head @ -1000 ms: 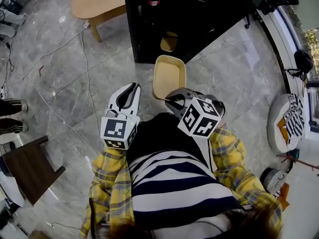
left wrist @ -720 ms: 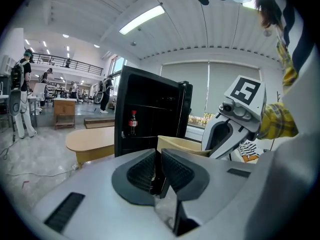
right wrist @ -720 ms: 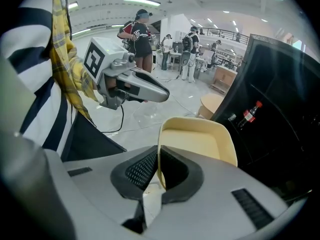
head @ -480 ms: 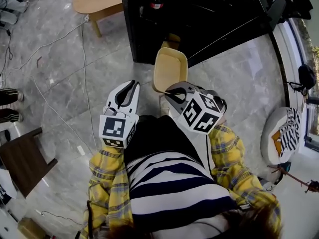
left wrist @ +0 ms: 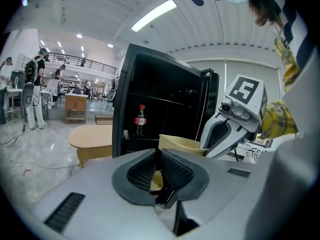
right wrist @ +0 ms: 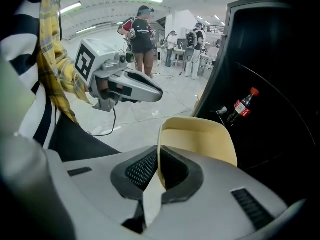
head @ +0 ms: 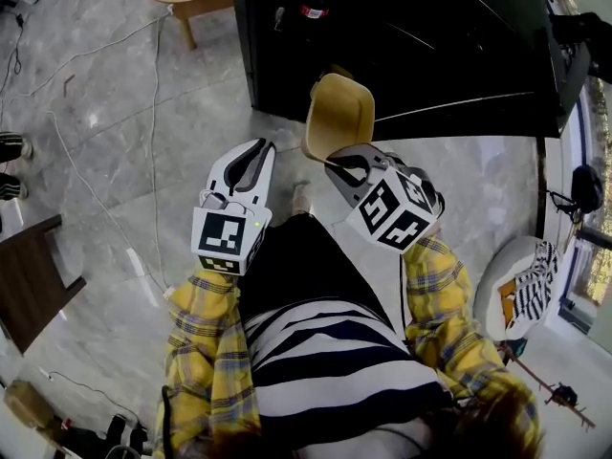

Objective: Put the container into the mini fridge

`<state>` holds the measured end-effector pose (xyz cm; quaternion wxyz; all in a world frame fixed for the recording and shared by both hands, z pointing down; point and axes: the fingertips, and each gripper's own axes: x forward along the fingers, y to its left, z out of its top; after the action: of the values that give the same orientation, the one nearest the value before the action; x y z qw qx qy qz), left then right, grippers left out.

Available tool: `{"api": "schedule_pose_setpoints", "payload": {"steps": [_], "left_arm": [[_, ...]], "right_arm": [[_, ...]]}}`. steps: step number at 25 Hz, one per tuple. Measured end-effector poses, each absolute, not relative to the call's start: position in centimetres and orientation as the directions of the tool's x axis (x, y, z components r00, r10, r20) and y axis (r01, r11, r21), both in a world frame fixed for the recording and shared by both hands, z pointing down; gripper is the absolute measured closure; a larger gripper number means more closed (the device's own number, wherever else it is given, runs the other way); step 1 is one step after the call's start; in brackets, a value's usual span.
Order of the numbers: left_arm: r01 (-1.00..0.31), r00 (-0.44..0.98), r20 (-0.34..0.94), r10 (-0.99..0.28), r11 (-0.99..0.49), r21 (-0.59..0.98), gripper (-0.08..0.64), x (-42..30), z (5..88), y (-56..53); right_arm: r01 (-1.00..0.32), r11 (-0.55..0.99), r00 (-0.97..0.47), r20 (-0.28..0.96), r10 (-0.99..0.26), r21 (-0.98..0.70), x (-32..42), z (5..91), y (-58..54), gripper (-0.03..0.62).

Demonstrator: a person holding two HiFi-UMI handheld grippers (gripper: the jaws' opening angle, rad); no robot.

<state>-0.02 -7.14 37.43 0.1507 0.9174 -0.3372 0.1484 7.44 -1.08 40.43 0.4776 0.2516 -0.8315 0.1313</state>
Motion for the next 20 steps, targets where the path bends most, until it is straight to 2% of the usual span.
{"api": "schedule_pose_setpoints", "payload": {"steps": [20], "left_arm": [[-0.728, 0.676, 0.33, -0.659, -0.666, 0.16, 0.512, 4.3, 40.0, -13.4]], "right_arm": [[-0.537, 0.826, -0.316, 0.867, -0.386, 0.172, 13.4, 43.0, -11.1, 0.558]]}}
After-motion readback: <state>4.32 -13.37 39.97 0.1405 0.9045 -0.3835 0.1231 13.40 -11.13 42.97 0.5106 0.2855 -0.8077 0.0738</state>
